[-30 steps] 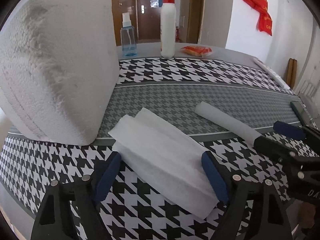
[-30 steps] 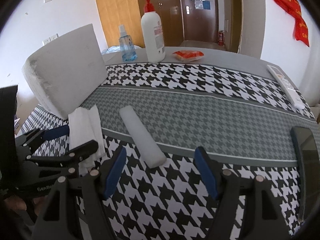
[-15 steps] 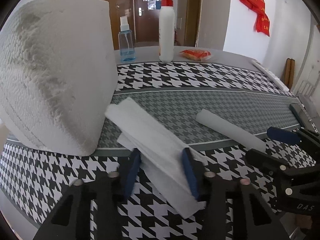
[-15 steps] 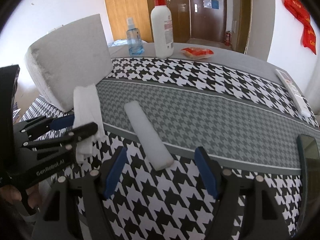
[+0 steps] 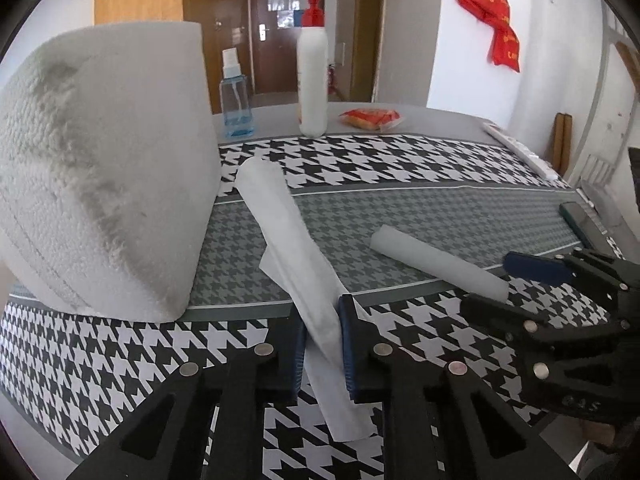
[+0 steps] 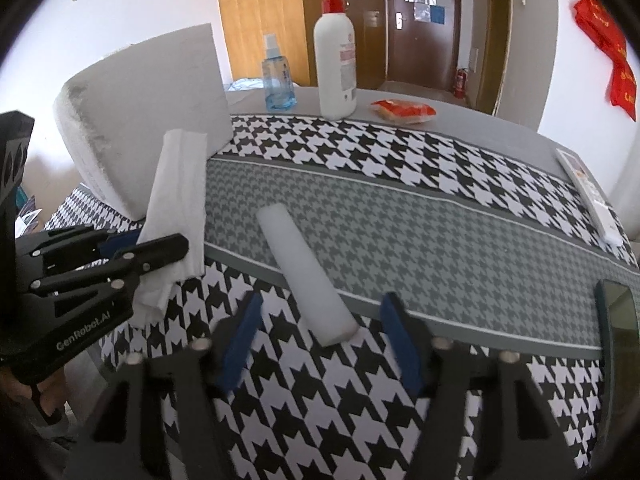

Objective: Organize soft objects
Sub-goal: 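Close the left gripper on the white tissues and lift them, then grasp the white foam roll with the right gripper while the left gripper holds the tissues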

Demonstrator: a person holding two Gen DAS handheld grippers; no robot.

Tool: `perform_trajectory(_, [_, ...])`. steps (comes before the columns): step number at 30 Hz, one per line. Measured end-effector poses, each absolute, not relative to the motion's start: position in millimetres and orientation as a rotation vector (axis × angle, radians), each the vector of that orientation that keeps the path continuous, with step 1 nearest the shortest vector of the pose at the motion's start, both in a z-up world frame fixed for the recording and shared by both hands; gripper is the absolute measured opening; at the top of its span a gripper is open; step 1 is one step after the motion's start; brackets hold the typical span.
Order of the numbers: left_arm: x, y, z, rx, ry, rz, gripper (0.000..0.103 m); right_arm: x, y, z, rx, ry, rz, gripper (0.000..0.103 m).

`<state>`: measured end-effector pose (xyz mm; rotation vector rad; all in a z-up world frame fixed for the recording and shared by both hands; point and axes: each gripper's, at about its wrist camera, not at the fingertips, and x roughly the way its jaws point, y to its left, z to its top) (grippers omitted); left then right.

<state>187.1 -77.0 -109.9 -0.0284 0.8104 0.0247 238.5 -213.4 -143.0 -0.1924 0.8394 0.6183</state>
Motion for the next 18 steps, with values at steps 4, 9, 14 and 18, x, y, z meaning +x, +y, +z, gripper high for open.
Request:
perform_trajectory(4, [184.2,-78.7,-108.6,-0.025,0.803,0.016,0.017,241.8,-212.9,-144.1,-0.185,0.852,0.627,0.054])
perform_trajectory(9, [183.1,-78.7,-108.3,-0.026,0.801,0.009,0.017,242.0,-208.7,-144.1,-0.204,0.851,0.633,0.044])
perform_trajectory(14, [182.1,-78.9,-107.5,-0.026,0.801,0.001,0.017,245.5,-209.2,-144.8,-0.198,0.853,0.627,0.037])
perform_trajectory(18, [180.5,-81.2,-107.5,-0.015,0.801,-0.011,0.017,244.9,-211.4,-144.6,-0.202,0.855,0.642,0.028])
